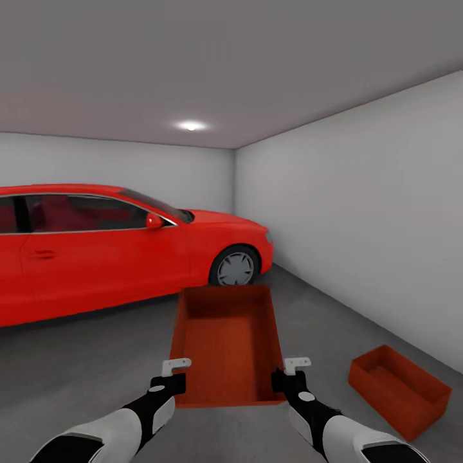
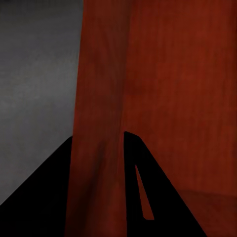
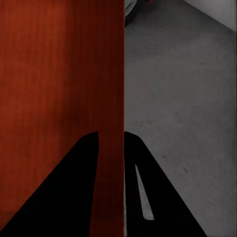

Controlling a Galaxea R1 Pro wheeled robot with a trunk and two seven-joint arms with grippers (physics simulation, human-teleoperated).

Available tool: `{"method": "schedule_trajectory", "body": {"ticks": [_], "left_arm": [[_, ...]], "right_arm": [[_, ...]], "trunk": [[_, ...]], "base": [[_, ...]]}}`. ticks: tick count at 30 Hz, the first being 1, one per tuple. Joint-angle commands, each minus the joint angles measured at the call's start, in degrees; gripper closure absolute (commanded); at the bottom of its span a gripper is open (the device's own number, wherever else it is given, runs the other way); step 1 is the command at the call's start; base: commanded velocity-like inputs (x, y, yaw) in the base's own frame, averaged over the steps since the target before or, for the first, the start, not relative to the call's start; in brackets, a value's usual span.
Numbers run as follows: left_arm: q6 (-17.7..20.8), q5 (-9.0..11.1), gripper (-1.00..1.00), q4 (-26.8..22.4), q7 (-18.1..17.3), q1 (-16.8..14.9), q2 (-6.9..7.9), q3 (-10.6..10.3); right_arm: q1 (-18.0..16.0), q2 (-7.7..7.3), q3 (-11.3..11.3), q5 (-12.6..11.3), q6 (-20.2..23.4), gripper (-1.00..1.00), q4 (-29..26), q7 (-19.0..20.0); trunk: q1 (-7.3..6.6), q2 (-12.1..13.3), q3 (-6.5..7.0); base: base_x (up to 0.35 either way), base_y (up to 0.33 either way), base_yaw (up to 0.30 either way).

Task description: Move the two storage containers from the living room to the garage. In the garage, place one container on the floor and stack the other container on top of it (either order is fine).

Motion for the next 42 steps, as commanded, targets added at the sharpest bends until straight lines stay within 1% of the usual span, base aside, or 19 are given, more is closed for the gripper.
{"method": "schedule_trajectory", "body": {"ticks": [1,42], "left_arm": [[-0.3,1.0,1.0,0.2,0.4,0.0,0.65,2.2],[-0.2,1.0,1.0,0.2,0.4,0.0,0.65,2.2]], "right_arm": [[-0.1,0.06,-4.1,1.3,-1.0,1.0,-0.2,-0.2],[-0.1,0.02,-4.1,1.3,-1.0,1.0,-0.2,-0.2]], "trunk": [[0.04,-0.1,-0.09],[0.04,-0.1,-0.09]], "base": [[0.32,0.0,-0.281],[0.32,0.0,-0.281]]}}
